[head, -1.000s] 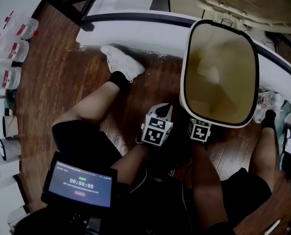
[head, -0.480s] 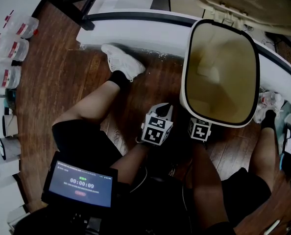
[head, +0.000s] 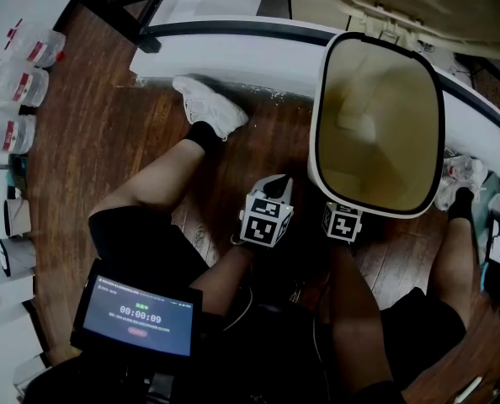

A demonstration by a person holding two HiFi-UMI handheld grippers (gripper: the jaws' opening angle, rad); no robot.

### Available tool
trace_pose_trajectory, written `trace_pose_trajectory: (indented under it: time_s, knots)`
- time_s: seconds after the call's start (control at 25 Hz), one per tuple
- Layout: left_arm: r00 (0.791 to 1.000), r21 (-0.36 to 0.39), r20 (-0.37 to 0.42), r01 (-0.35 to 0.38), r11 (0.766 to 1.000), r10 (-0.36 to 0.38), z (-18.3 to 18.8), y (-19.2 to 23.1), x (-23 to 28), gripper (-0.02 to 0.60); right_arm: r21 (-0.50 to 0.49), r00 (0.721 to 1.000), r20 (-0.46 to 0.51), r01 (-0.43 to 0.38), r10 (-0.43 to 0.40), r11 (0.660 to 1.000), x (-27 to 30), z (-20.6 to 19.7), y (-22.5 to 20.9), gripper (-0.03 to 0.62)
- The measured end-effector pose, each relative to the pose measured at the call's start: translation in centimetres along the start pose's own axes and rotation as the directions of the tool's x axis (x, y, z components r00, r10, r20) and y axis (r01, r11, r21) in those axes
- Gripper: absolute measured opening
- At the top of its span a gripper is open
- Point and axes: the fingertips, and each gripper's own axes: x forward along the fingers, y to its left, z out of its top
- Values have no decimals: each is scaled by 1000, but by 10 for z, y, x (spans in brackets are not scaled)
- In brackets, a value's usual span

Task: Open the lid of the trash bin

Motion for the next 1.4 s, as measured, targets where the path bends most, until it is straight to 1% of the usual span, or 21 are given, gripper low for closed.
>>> trace_pose_trajectory:
  time_s: [0.24,0.36,0.56,0.72,0.84,0.96,1.12,1.4]
  knots:
    - [1000,-2,-1,0,1000,0,0,0,0,-2,-9,1000,-5,11,-11,1000,-3,1,-1,5]
    - [1000,6,-1,0,1000,0,0,-1,0,-2,-13,1000,13,4,-4,1000,0,2,1,5]
    - [1000,-5,0,-12,1000,12,1,5,-1,-2,-6,1000,5,7,-7,1000,0,0,0,5]
    - [1000,-5,-1,-14,1000,14,-1,6,-1,-2,24,1000,-2,14,-14,1000,-1,-2,-2,5]
    - [1000,-13,-3,-16,1000,16,-1,7,0,-2,26,1000,9,8,-9,1000,3,-3,-3,5]
    - [1000,-18,-5,-21,1000,21,-2,8,-1,-2,26,1000,0,7,-7,1000,1,-4,-1,5]
    - [1000,-17,-5,-23,1000,22,-2,8,-1,-2,19,1000,24,-3,3,1000,0,3,1,5]
    - [1000,-17,-10,-20,1000,20,-4,7,-2,-2,15,1000,8,9,-9,1000,-4,2,1,5]
